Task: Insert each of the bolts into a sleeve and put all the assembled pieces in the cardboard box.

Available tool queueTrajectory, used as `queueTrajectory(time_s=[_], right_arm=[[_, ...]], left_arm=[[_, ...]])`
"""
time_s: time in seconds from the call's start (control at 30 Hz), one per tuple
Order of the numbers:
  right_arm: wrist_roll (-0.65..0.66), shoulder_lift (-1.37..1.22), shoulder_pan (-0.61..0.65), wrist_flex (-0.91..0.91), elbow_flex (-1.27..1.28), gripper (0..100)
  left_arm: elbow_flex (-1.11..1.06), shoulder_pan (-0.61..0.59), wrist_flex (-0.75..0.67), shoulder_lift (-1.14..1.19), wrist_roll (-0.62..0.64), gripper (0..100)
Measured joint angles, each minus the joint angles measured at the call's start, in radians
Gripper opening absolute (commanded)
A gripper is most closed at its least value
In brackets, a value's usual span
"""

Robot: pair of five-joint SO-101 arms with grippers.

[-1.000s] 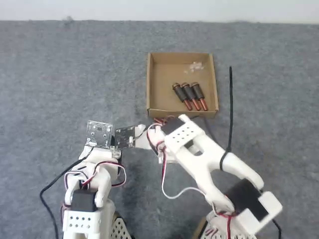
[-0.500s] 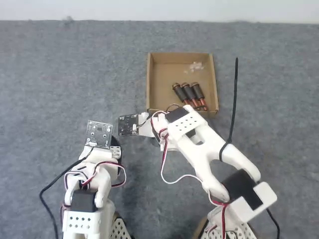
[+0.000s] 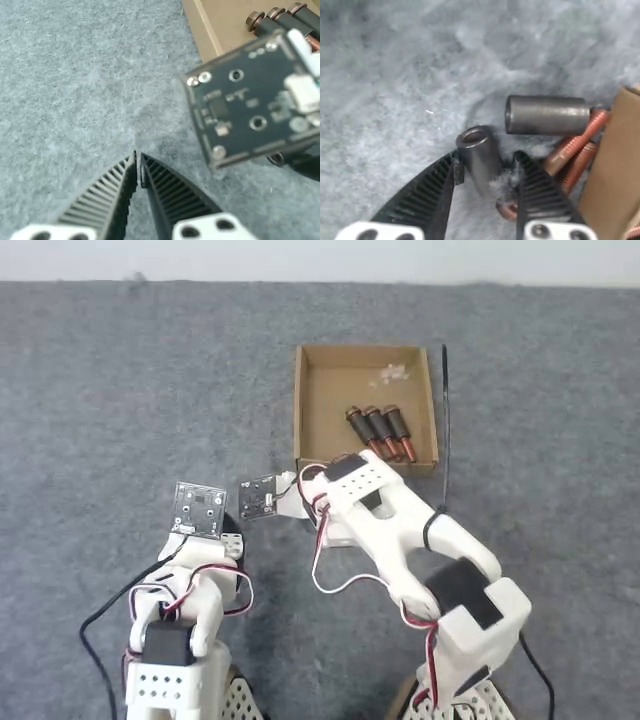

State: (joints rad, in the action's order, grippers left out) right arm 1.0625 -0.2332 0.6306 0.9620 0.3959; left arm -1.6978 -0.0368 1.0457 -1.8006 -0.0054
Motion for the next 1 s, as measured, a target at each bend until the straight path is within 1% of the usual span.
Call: queueTrajectory(time_s=[0.07,0.1,0.17,0.2,0.27,0.33,0.43,0.57,0.73,0.9,1.0], right_arm=[[0.000,-0.005,0.000,0.000,-0.009,13.0],[-0.002,-0.005,0.000,0.000,-0.009,10.5],[-0.009,-0.005,-0.002,0.000,-0.011,2.0],[-0.020,-0.005,-0.003,0.000,-0.011,0.0],[-0.046,-0.005,-0.003,-0.005,-0.017,2.4],[-0.087,-0.006,-0.005,-0.005,-0.023,0.2],[-0.160,0.005,-0.020,-0.002,-0.021,0.6],[-0.313,0.081,-0.077,0.000,-0.020,0.6],[-0.537,0.189,-0.199,0.020,-0.020,0.6],[-0.726,0.239,-0.298,0.140,-0.020,0.6],[-0.806,0.249,-0.376,0.229,-0.020,0.6]], left_arm=[[0.000,0.000,0.000,0.000,0.000,1],[0.000,0.000,0.000,0.000,0.000,1],[0.000,0.000,0.000,0.000,0.000,1],[0.000,-0.005,0.000,0.000,0.000,1],[0.000,-0.026,-0.011,0.000,0.000,1],[0.000,-0.038,-0.038,0.000,0.000,1],[0.000,-0.055,-0.055,0.000,0.000,1],[0.000,-0.055,-0.057,0.000,0.000,1],[0.000,-0.055,-0.057,0.000,0.000,1],[0.000,-0.055,-0.057,0.000,0.000,1],[0.000,-0.055,-0.057,0.000,0.000,1]])
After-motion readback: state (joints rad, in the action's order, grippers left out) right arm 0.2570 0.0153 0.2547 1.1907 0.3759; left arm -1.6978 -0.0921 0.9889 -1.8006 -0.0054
